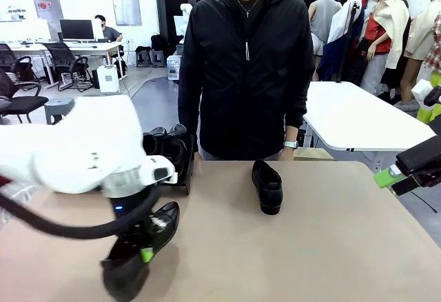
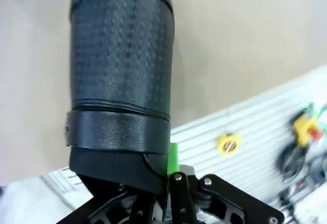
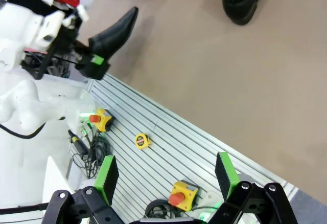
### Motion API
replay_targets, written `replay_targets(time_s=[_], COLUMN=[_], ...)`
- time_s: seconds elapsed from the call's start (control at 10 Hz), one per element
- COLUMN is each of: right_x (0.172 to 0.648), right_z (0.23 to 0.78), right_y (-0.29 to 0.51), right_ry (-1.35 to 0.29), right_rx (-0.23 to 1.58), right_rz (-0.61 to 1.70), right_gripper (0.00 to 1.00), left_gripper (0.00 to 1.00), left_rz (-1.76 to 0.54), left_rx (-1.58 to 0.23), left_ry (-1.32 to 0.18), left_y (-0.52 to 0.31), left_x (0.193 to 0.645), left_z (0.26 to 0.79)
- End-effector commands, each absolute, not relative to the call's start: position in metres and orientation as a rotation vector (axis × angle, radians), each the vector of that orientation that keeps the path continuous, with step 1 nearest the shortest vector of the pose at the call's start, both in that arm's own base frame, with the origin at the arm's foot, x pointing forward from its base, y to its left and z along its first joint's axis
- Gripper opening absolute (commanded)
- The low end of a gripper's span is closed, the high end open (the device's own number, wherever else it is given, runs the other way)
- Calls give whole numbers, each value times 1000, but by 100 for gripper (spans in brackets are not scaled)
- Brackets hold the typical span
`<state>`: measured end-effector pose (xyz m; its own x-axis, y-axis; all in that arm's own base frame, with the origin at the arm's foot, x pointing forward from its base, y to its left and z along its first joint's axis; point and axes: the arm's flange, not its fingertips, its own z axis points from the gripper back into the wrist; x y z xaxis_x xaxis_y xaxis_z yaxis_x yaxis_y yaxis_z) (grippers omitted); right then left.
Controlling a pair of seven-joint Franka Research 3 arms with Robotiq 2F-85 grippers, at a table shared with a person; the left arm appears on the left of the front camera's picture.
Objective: Organize the shoes by placing them on the stand.
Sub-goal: Place the Shoe from the middle of the table onto the Shoes Stand.
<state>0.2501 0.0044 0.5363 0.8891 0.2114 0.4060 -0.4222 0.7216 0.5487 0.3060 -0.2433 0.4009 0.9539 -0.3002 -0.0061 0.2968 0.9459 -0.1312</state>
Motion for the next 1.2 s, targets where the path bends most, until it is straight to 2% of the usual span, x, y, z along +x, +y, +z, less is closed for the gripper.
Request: replay_targets(time_s=[0.0, 0.2, 0.4, 0.5, 0.6, 1.1], right_x=[248, 248, 248, 248, 248, 248], right_z=[536, 536, 536, 536, 536, 536], right_y=[2, 2, 2, 2, 2, 2], right_ry=[-330, -330, -330, -330, -330, -330], right_rx=[691, 691, 691, 691, 691, 691], right_rz=[355, 355, 355, 355, 355, 355], right_gripper=[100, 100, 100, 100, 100, 100], left_gripper=[0, 0, 0, 0, 0, 0], left_rz=[-463, -275, -6, 237, -141, -122], left_rx=[-127, -123, -160, -331, -157, -155], left_ry=[-52, -238, -299, -316, -266, -242], left_y=[-183, -116, -61, -46, -93, -98], left_x=[269, 258, 254, 253, 290, 286], left_z=[432, 457, 467, 471, 516, 512])
